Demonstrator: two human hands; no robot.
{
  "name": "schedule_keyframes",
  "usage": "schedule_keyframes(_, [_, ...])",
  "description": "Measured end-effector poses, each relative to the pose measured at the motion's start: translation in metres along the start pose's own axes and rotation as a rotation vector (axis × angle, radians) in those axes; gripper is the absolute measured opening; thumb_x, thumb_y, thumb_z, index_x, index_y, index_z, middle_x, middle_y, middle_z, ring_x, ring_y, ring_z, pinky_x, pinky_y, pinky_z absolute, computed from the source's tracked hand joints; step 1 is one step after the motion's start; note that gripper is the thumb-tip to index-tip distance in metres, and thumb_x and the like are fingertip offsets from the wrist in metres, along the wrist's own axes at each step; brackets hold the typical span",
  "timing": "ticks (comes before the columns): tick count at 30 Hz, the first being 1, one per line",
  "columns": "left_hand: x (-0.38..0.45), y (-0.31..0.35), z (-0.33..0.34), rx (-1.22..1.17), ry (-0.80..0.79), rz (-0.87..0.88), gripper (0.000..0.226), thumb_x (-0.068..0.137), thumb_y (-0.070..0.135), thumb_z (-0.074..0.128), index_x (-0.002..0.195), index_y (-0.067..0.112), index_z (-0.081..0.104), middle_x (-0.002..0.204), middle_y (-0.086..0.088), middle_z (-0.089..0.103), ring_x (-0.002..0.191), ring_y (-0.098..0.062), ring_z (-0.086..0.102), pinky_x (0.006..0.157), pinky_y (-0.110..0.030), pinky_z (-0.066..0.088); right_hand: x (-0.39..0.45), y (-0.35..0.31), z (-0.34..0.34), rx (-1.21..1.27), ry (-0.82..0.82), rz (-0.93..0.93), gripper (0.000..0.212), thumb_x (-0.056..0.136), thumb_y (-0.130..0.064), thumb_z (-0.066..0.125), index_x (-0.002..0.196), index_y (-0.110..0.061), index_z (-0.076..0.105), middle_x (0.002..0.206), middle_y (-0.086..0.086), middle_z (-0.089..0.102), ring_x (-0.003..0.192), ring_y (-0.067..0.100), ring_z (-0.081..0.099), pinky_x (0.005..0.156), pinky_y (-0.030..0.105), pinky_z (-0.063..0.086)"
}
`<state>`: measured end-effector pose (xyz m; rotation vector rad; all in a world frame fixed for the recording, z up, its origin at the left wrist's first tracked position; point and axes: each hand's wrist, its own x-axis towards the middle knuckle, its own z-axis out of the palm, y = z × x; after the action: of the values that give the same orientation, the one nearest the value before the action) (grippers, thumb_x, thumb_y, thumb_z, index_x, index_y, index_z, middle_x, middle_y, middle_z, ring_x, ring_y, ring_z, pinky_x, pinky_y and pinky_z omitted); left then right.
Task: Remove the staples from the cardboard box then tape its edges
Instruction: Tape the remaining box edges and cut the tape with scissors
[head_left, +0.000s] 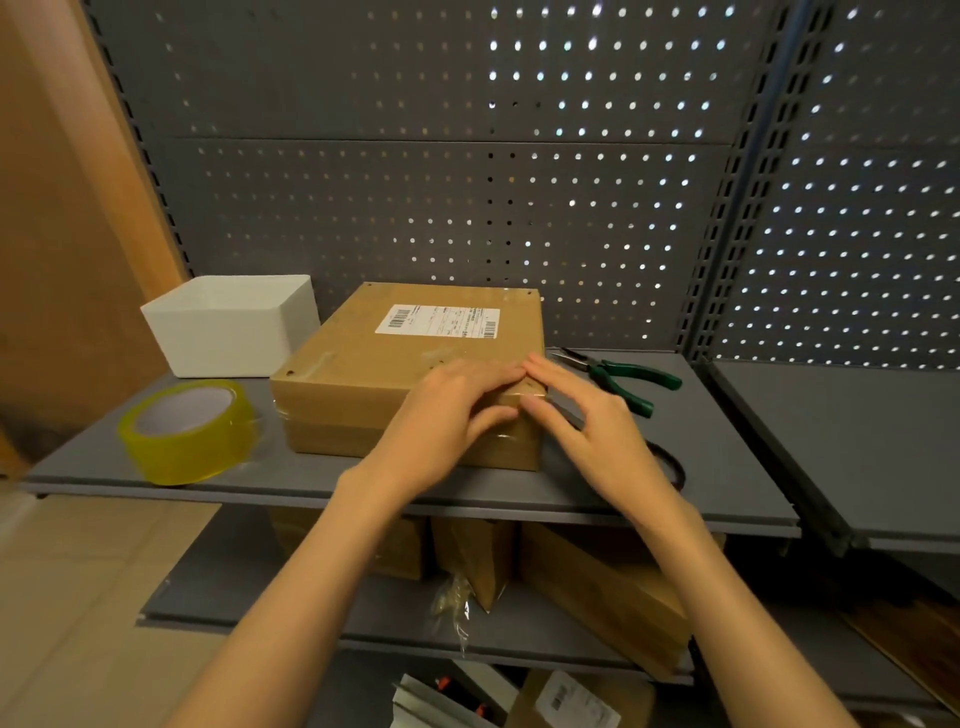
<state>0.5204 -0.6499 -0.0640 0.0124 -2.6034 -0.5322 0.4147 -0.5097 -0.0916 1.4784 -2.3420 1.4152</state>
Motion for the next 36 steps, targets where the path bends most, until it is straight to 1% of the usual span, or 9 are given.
schedule_keyframes(3, [-0.003, -0.005, 0.005, -0.028, 0.074, 0.025, 0.043, 0.085, 0.020, 0.064, 0.127, 0.015, 0.056, 0.130, -0.001, 0.058, 0.124, -0.014, 0.048, 0.108, -0.032, 0.034, -0.004, 0.006, 0.006, -0.085, 0.001, -0.042, 0.049, 0.090, -0.039, 0.050, 0.135, -0.037, 0.033, 0.143, -0.017, 0.035, 0.132, 0.003, 0.036, 0.111, 0.032, 0.030])
schedule_keyframes(5, [0.000, -0.006, 0.004, -0.031, 0.062, 0.041, 0.044, 0.083, 0.021, 0.066, 0.126, 0.015, 0.057, 0.129, 0.001, 0.058, 0.123, -0.014, 0.049, 0.107, -0.030, 0.035, -0.003, 0.008, 0.004, -0.108, -0.005, -0.047, 0.051, 0.087, -0.046, 0.046, 0.136, -0.038, 0.031, 0.144, -0.019, 0.033, 0.133, 0.004, 0.034, 0.112, 0.037, 0.030])
schedule_keyframes(8, [0.003, -0.010, 0.002, -0.019, 0.039, 0.044, 0.047, 0.082, 0.024, 0.066, 0.127, 0.018, 0.055, 0.130, 0.003, 0.057, 0.121, -0.012, 0.049, 0.105, -0.028, 0.035, -0.002, 0.011, -0.001, -0.110, -0.059, -0.060, 0.060, 0.084, -0.050, 0.044, 0.141, -0.035, 0.030, 0.146, -0.021, 0.025, 0.138, 0.002, 0.024, 0.114, 0.036, 0.025])
schedule_keyframes(11, [0.005, -0.011, 0.001, 0.006, 0.002, 0.032, 0.051, 0.084, 0.033, 0.063, 0.133, 0.024, 0.050, 0.131, 0.006, 0.056, 0.117, -0.010, 0.048, 0.101, -0.027, 0.034, -0.003, 0.011, -0.004, -0.014, -0.121, -0.029, 0.062, 0.086, -0.043, 0.050, 0.143, -0.035, 0.027, 0.148, -0.021, 0.022, 0.138, -0.001, 0.020, 0.113, 0.024, 0.022])
schedule_keyframes(17, [0.006, -0.008, 0.012, 0.176, 0.034, 0.029, 0.056, 0.085, 0.046, 0.054, 0.137, 0.032, 0.039, 0.137, 0.016, 0.047, 0.088, -0.007, 0.036, 0.072, -0.022, 0.021, -0.004, 0.009, -0.001, 0.129, -0.044, 0.051, 0.044, 0.091, -0.043, 0.033, 0.135, -0.042, 0.028, 0.143, -0.022, 0.031, 0.136, -0.004, 0.025, 0.110, 0.015, 0.023])
schedule_keyframes(23, [0.003, -0.009, 0.017, 0.089, 0.125, 0.036, 0.054, 0.080, 0.041, 0.064, 0.131, 0.025, 0.051, 0.129, 0.010, 0.057, 0.095, -0.004, 0.041, 0.078, -0.018, 0.025, -0.006, 0.009, 0.008, 0.076, 0.016, -0.006, 0.038, 0.095, -0.039, 0.030, 0.132, -0.046, 0.029, 0.145, -0.021, 0.030, 0.136, -0.003, 0.026, 0.113, 0.018, 0.022])
schedule_keyframes(27, [0.000, -0.009, 0.017, 0.098, 0.120, 0.047, 0.059, 0.077, 0.041, 0.069, 0.130, 0.022, 0.053, 0.128, 0.007, 0.058, 0.105, -0.012, 0.048, 0.086, -0.021, 0.028, -0.009, 0.011, 0.009, 0.073, -0.048, 0.008, 0.040, 0.094, -0.048, 0.025, 0.132, -0.059, 0.017, 0.148, -0.029, 0.019, 0.135, -0.010, 0.020, 0.108, 0.011, 0.020])
schedule_keyframes(31, [0.003, -0.008, 0.016, 0.056, 0.145, 0.010, 0.059, 0.073, 0.038, 0.073, 0.128, 0.024, 0.056, 0.125, 0.009, 0.059, 0.098, -0.003, 0.040, 0.081, -0.019, 0.026, -0.007, 0.019, 0.002, -0.183, -0.129, -0.066, 0.049, 0.093, -0.052, 0.018, 0.138, -0.055, 0.000, 0.150, -0.030, 0.005, 0.139, -0.001, 0.018, 0.113, 0.027, 0.024])
schedule_keyframes(36, [0.003, -0.006, 0.018, -0.009, 0.170, -0.038, 0.061, 0.069, 0.037, 0.076, 0.126, 0.026, 0.057, 0.123, 0.011, 0.060, 0.097, -0.001, 0.041, 0.082, -0.017, 0.027, -0.004, 0.021, -0.006, -0.164, -0.216, -0.004, 0.047, 0.091, -0.055, 0.017, 0.134, -0.062, -0.001, 0.145, -0.037, -0.005, 0.140, -0.003, 0.005, 0.116, 0.036, 0.017])
